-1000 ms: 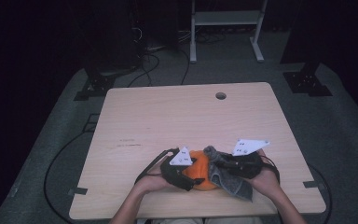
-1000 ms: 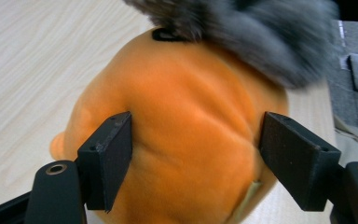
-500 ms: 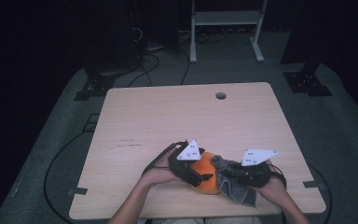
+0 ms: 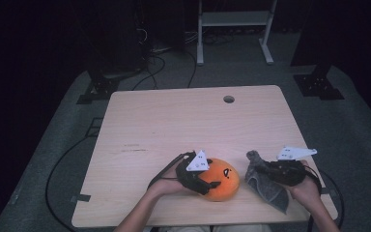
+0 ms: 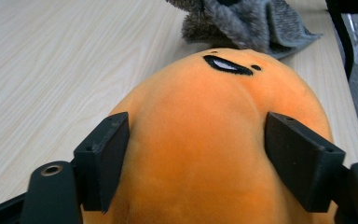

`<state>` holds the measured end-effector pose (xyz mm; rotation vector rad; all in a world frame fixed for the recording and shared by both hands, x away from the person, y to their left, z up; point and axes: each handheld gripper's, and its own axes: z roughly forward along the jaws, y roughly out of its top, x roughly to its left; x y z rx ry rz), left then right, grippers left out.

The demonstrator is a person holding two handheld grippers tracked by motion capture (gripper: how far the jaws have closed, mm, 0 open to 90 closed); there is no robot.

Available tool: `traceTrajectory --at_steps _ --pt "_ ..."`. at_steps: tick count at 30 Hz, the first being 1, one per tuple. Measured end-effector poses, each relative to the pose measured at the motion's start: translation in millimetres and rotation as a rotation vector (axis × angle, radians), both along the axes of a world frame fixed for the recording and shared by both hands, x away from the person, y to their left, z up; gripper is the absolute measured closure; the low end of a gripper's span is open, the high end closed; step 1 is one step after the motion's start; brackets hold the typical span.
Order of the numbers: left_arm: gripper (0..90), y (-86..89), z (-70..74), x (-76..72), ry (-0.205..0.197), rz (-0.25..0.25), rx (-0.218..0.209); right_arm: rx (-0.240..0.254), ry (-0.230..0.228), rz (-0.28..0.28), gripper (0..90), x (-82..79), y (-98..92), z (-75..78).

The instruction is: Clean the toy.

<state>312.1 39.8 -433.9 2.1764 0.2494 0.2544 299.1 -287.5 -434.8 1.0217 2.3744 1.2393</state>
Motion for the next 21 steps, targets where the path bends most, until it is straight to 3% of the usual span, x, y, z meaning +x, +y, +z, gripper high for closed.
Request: traceTrajectory --at_steps 1,2,4,5,8,10,13,16,21 --pt "27.4 -0.2 -0.1 -0.5 -0.006 0.007 -0.006 -0.033 0.004 -0.044 69.8 4.3 -7.2 -6.8" --pt "29.2 -0.2 0.5 -0.9 -0.004 0.01 -0.003 -0.035 0.018 -0.072 65.1 6.5 -10.0 -11.2" --pt "32.6 -0.2 1.4 -1.5 0.003 0.015 0.0 -0.043 0.058 -0.101 55.5 12.2 -15.9 -20.3" --pt "34.4 -0.6 3.7 -1.7 0.04 0.035 0.001 -0.043 0.081 -0.113 53.8 14.3 -18.7 -23.7" --pt "37.1 0.2 6.3 -2.2 0.051 0.04 -0.01 -0.018 0.082 -0.134 48.3 14.8 -24.0 -25.6" --pt "41.4 2.1 9.0 -2.8 0.056 0.044 -0.026 0.044 0.044 -0.159 40.9 12.9 -29.6 -19.9" --pt "44.5 4.8 12.6 -3.8 0.067 0.056 -0.052 0.078 0.011 -0.175 39.8 11.4 -33.1 -14.0" --pt "45.4 8.6 16.4 -1.2 0.125 0.061 -0.088 0.08 0.008 -0.177 39.2 11.7 -34.0 -13.6" --pt "46.0 19.9 24.1 7.8 0.106 0.12 -0.099 0.062 -0.022 -0.165 39.4 10.1 -27.2 -10.0"
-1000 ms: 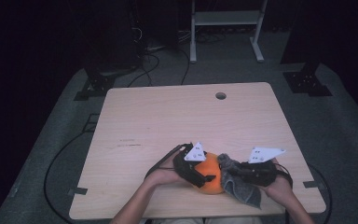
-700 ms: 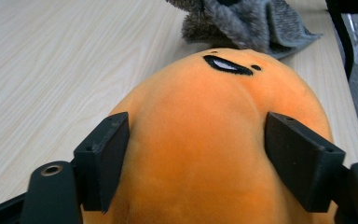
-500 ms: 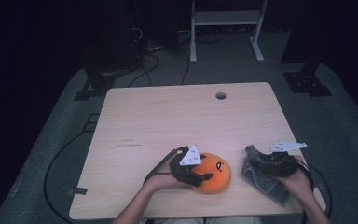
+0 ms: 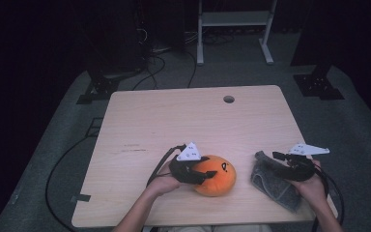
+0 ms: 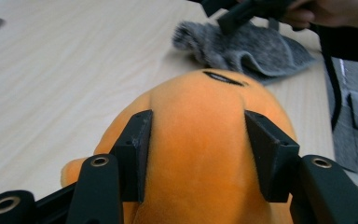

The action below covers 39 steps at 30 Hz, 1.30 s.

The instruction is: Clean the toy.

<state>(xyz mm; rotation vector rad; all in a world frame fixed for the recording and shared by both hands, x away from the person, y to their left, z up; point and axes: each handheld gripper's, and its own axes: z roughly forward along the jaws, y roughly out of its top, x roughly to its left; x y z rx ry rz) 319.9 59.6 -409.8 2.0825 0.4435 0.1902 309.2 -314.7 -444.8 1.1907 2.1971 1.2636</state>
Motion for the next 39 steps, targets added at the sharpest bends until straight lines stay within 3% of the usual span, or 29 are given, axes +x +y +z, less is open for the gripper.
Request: traceTrajectory --at_steps 5,7,8,10,11,12,14,15,18,22,28,33,39 --pt "46.1 4.8 8.6 13.4 -0.029 0.051 0.01 0.006 -0.009 0.021 40.2 0.3 6.0 4.1" --pt "46.1 4.2 11.6 21.1 -0.06 0.079 0.035 0.01 -0.01 0.028 40.2 1.4 9.0 4.7" --pt "46.1 2.2 12.6 28.0 -0.094 0.107 0.062 0.011 -0.008 0.033 40.2 2.9 10.8 4.4" --pt "46.0 1.3 11.9 31.5 -0.109 0.121 0.069 0.01 -0.008 0.034 40.2 3.6 11.5 4.0" --pt "45.5 -0.5 8.8 38.0 -0.122 0.175 0.059 0.007 -0.006 0.042 40.3 4.3 12.8 3.5" --pt "45.3 -1.2 7.2 40.6 -0.133 0.194 0.067 0.004 -0.006 0.045 40.3 4.3 13.5 3.3" --pt "44.3 -1.9 4.9 43.0 -0.141 0.205 0.078 0.001 -0.005 0.053 40.5 3.9 14.1 3.1" --pt "43.4 -3.0 -0.4 46.8 -0.122 0.203 0.102 0.003 -0.005 0.057 40.5 3.3 14.3 3.2" --pt "40.5 -0.7 -1.6 45.7 -0.106 0.204 0.085 0.01 -0.006 0.069 40.4 1.0 14.6 3.5" --pt "31.2 3.4 2.6 39.4 -0.106 0.195 0.086 0.018 -0.007 0.068 40.1 0.2 14.6 3.3" --pt "25.1 15.8 8.6 33.7 -0.099 0.209 0.058 0.041 -0.01 0.073 39.0 -2.8 17.2 6.3" --pt "23.2 24.4 10.5 28.3 -0.1 0.209 0.058 0.056 -0.015 0.082 38.3 -3.5 18.9 8.2" --pt "20.8 40.0 13.2 23.9 -0.076 0.221 0.026 0.053 -0.008 0.094 37.0 -2.3 22.2 7.9"
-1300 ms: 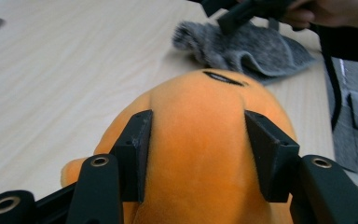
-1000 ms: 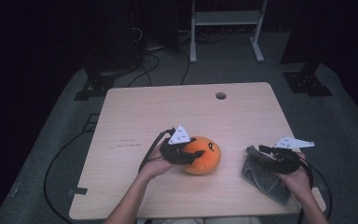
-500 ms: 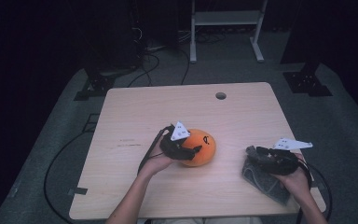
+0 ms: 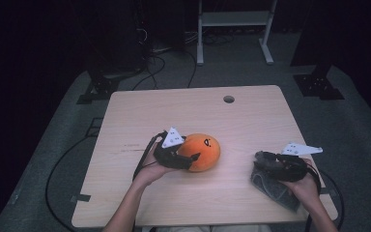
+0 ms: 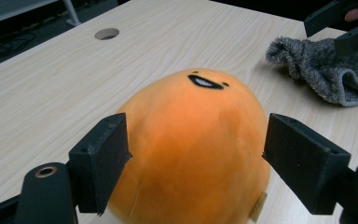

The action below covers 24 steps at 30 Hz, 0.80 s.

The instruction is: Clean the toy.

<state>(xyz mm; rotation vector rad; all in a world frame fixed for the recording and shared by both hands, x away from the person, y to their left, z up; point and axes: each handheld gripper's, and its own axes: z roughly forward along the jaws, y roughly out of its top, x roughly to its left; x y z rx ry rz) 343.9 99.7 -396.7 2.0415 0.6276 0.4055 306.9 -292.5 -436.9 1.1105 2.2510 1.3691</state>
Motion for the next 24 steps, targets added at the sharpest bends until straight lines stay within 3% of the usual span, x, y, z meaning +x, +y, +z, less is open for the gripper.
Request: traceTrajectory --at_steps 12,20,24 --pt "16.3 24.8 -0.9 -7.1 -0.009 0.019 -0.008 0.012 0.009 0.004 35.3 0.4 0.9 -0.7" --pt "14.3 38.1 -7.9 -18.2 -0.044 0.026 -0.026 -0.002 0.01 0.011 35.1 -1.7 3.5 -1.7" --pt "13.0 44.4 -13.6 -22.2 -0.04 0.052 -0.042 -0.009 0.009 0.015 35.1 -2.0 4.5 -1.9"
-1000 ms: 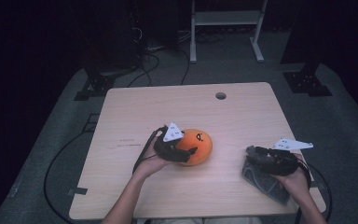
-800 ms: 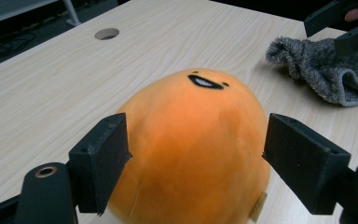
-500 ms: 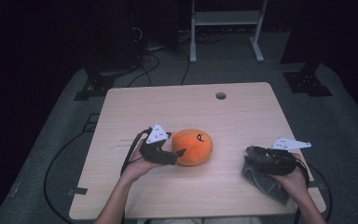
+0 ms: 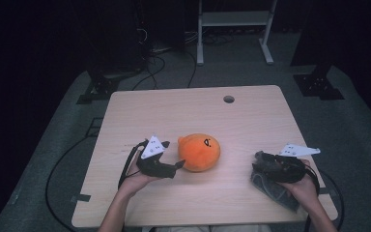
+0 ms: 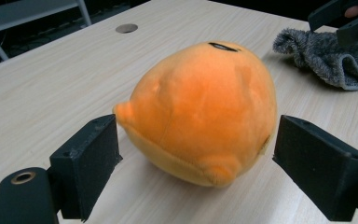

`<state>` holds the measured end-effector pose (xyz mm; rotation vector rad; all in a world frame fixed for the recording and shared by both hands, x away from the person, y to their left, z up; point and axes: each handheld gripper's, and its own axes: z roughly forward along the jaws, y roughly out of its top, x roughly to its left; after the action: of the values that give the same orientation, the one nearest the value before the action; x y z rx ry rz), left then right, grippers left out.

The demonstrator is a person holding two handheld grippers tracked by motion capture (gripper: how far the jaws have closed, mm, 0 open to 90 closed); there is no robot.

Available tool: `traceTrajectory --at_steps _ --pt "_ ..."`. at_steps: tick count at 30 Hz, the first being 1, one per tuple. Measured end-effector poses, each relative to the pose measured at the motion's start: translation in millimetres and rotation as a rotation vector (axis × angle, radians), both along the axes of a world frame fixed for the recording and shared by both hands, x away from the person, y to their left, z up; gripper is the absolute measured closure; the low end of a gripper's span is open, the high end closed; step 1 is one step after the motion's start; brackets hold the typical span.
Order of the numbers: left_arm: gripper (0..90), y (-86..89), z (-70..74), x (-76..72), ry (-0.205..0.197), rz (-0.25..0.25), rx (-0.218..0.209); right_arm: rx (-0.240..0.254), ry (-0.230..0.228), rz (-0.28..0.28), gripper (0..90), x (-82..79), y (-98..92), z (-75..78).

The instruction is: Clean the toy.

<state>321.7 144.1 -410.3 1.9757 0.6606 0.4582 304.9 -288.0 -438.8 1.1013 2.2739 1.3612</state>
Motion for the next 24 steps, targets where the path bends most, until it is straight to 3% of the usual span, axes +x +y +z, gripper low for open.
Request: traceTrajectory --at_steps 2,5,9,14,24 --pt "12.8 3.3 -3.9 -1.5 0.008 0.012 -0.004 -0.006 -0.004 0.001 35.1 -0.3 0.5 0.2" --pt "12.4 9.0 -12.9 -6.1 0.016 0.012 0.024 -0.005 -0.003 -0.004 35.2 -0.8 0.1 0.2" --pt "10.9 15.0 -20.8 -9.2 0.029 0.017 0.017 -0.005 -0.003 -0.006 35.2 -1.1 -1.2 -0.2" --pt "10.4 21.2 -25.7 -11.3 0.035 0.05 0.02 -0.013 -0.003 -0.009 35.2 -1.8 -0.6 -0.9" --pt "9.2 33.5 -34.4 -9.6 0.061 0.057 0.034 -0.024 -0.002 -0.015 35.1 -4.6 -0.5 -4.4"
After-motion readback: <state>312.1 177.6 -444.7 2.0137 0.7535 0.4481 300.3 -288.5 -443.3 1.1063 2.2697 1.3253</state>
